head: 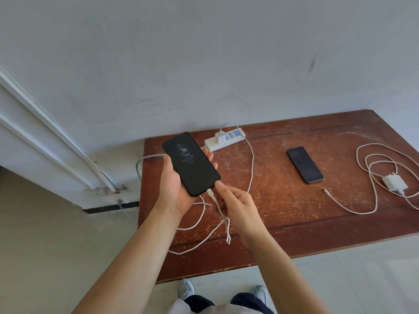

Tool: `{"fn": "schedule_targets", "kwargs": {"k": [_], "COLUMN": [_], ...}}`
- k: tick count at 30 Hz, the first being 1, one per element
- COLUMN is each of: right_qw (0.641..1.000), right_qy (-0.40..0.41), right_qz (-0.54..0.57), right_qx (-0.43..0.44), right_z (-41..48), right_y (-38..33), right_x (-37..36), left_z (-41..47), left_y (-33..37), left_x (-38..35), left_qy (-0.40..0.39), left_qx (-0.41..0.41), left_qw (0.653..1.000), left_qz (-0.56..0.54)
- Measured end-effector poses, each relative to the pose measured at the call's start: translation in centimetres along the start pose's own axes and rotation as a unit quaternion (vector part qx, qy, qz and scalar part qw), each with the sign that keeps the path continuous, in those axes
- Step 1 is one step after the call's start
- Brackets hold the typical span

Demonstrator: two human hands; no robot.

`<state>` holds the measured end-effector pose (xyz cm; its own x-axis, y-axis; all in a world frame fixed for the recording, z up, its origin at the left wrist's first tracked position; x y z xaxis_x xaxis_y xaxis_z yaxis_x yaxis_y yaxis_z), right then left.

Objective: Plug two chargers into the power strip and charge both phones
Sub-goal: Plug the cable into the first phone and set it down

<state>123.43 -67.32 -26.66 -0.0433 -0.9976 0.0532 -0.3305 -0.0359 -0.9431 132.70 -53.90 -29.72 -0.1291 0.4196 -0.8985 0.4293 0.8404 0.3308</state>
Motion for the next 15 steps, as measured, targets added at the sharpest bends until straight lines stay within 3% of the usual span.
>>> {"fn": "schedule_targets", "kwargs": {"k": [3, 15], "right_qw": [0.997, 0.998], "right_qy": [0.061, 0.057], "right_qz": [0.037, 0.033], "right_qx": [0.001, -0.002], "right_z": [0.38, 0.50], "right_y": [0.09, 0.96], "right_x": [0.65, 1.09], "left_z": [-0.05, 0.00], "left_y": [-0.12, -0.16], "left_x": [-0.12, -0.12], "left_qy": [0.002, 0.032], "left_qx": [0.006, 0.011], "left_qw": [1.000, 0.998], "left_qz": [0.015, 0.053]}}
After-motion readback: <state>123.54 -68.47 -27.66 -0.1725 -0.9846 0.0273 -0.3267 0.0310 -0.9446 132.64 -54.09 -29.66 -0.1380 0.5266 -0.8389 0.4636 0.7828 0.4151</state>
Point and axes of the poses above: each hand's wrist, its own z-axis towards the middle knuckle, its own x-axis out of the back of the hand, y = z × x, the point moved 2 cm from there along z, towards the middle knuckle, and after that the axes turned 9 degrees about -z, right-handed, at the moved point
